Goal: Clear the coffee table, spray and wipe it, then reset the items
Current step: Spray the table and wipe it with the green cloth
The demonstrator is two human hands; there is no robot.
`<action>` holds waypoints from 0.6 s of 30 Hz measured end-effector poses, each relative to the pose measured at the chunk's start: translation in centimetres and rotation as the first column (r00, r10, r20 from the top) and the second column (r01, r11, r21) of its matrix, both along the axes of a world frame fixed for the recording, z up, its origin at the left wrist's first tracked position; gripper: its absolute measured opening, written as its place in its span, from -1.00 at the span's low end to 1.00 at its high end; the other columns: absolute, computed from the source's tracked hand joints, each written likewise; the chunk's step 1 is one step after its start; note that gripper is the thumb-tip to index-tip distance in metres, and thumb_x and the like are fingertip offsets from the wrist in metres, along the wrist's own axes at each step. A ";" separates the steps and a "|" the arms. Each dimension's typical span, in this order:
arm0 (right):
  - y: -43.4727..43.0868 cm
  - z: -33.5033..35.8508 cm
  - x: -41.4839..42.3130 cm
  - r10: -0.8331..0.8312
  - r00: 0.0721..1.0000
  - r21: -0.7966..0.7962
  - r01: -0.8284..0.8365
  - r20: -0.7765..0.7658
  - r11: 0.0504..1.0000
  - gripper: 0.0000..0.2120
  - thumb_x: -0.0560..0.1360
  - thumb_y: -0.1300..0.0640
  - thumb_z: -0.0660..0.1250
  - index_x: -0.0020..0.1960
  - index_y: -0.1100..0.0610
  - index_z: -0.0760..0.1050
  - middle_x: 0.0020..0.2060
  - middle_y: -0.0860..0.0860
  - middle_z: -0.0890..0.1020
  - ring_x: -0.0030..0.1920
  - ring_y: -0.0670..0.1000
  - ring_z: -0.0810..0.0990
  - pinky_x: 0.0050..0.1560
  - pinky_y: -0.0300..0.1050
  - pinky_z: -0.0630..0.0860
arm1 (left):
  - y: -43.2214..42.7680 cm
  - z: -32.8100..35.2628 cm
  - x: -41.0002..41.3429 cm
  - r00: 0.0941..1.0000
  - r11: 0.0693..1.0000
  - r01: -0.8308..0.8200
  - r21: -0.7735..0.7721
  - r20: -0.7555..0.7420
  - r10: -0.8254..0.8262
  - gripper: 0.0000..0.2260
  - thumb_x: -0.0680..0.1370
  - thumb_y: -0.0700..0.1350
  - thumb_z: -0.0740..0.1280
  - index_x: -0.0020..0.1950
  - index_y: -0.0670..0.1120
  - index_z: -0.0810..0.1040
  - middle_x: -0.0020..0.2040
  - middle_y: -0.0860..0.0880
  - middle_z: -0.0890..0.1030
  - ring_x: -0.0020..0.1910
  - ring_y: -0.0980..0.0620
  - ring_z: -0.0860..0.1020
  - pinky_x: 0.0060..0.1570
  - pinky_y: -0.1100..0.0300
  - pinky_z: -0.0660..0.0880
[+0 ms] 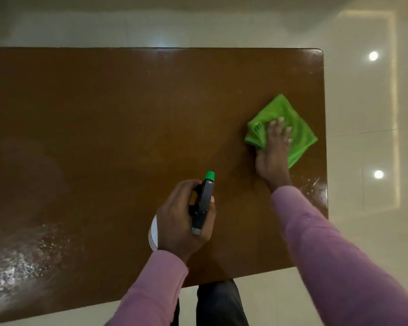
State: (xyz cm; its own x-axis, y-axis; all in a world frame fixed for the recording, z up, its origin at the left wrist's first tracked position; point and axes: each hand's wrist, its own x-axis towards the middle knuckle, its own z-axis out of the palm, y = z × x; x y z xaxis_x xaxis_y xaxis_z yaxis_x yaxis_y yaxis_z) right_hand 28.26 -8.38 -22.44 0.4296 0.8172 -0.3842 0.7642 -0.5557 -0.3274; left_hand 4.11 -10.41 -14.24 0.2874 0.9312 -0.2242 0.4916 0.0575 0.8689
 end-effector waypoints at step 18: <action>9.9 -1.4 3.2 0.401 0.912 0.045 -0.406 0.086 0.913 -0.39 0.53 0.18 0.05 0.55 0.22 -0.03 0.54 0.18 -0.04 0.52 0.29 -0.12 0.48 0.18 -0.14 | -4.4 -1.1 -0.6 0.994 0.928 -0.095 0.359 0.090 0.067 -0.75 0.50 -0.03 0.30 0.05 -0.17 0.53 -0.15 0.12 0.49 -0.29 0.31 0.46 -0.31 0.52 0.35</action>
State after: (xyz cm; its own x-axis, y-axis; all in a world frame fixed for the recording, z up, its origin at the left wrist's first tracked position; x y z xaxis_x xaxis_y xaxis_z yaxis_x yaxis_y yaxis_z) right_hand 31.45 1.47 -23.86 0.0835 0.9476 -0.3083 0.9423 -0.1757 -0.2848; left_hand 3.49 -14.81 -15.32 0.2100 0.9659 0.1518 0.4318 -0.2309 0.8719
